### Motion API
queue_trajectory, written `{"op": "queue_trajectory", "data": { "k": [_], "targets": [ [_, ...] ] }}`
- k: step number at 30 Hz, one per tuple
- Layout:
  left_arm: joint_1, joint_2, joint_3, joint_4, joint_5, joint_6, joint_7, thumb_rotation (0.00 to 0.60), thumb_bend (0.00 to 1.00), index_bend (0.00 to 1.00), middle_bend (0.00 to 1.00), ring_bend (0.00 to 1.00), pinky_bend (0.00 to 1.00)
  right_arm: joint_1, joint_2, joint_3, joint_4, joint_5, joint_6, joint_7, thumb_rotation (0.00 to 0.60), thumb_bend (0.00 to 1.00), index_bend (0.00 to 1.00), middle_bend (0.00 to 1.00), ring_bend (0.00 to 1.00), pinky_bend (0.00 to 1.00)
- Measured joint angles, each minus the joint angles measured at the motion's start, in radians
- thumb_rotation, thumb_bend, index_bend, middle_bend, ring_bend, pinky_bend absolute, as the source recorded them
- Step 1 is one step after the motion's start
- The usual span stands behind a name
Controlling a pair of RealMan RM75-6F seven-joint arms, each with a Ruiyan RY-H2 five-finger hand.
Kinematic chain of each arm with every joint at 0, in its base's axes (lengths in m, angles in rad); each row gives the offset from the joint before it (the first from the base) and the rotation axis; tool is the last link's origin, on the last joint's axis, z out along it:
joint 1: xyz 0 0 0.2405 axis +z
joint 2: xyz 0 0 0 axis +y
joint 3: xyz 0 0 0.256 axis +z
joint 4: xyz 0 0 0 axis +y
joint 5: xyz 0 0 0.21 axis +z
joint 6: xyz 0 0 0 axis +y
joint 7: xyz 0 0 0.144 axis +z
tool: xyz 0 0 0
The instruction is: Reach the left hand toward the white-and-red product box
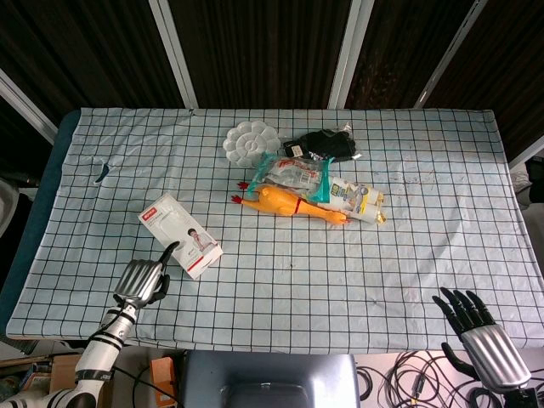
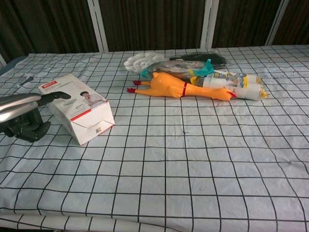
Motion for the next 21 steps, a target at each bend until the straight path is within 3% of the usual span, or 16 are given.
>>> {"op": "queue_trajectory", "data": {
  "k": [9,11,12,13,14,15,16,18,21],
  "targets": [
    [-0.003,0.012,0.014,-0.027,0.025,0.025,-0.017,0.6,0.59,0.0,1.0,1.0,1.0,0.001,-0.005,0.001,-0.001,0.002,-0.008,-0.013,0.6,0.36,0.0,0.0,0.0,0.0],
    [0.002,0.021,0.02,-0.037,0.053,0.037,-0.025,0.6,0.56,0.0,0.92,0.95,0.98,0.0,-0.006,0.001,-0.001,0.002,-0.007,-0.016,0.6,0.36,0.0,0.0,0.0,0.0],
    [0.006,0.026,0.025,-0.041,0.071,0.046,-0.03,0.6,0.53,0.0,0.73,0.79,0.88,0.0,-0.006,0.001,-0.001,0.002,-0.007,-0.017,0.6,0.36,0.0,0.0,0.0,0.0],
    [0.013,0.035,0.034,-0.048,0.101,0.057,-0.038,0.6,0.51,0.0,0.49,0.54,0.68,0.0,-0.007,0.001,-0.001,0.002,-0.007,-0.018,0.6,0.36,0.0,0.0,0.0,0.0],
    [0.02,0.045,0.045,-0.051,0.13,0.067,-0.045,0.6,0.49,0.0,0.34,0.37,0.52,-0.001,-0.008,0.002,-0.001,0.003,-0.006,-0.02,0.6,0.36,0.0,0.0,0.0,0.0],
    [0.028,0.056,0.058,-0.054,0.163,0.079,-0.051,0.6,0.47,0.0,0.17,0.17,0.31,-0.002,-0.008,0.002,0.0,0.003,-0.005,-0.022,0.6,0.36,0.0,0.0,0.0,0.0],
    [0.043,0.074,0.082,-0.055,0.215,0.099,-0.057,0.6,0.45,0.0,0.08,0.06,0.16,-0.003,-0.009,0.003,-0.001,0.004,-0.004,-0.023,0.6,0.36,0.0,0.0,0.0,0.0],
    [0.075,0.106,0.134,-0.054,0.301,0.137,-0.067,0.6,0.43,0.0,0.0,0.0,0.03,-0.005,-0.011,0.003,-0.001,0.003,0.001,-0.026,0.6,0.36,0.0,0.0,0.0,0.0],
    [0.156,0.155,0.246,-0.032,0.439,0.226,-0.103,0.6,0.42,0.0,0.0,0.0,0.0,-0.009,-0.015,0.004,0.0,0.003,0.005,-0.035,0.6,0.36,0.0,0.0,0.0,0.0]
  ]
}}
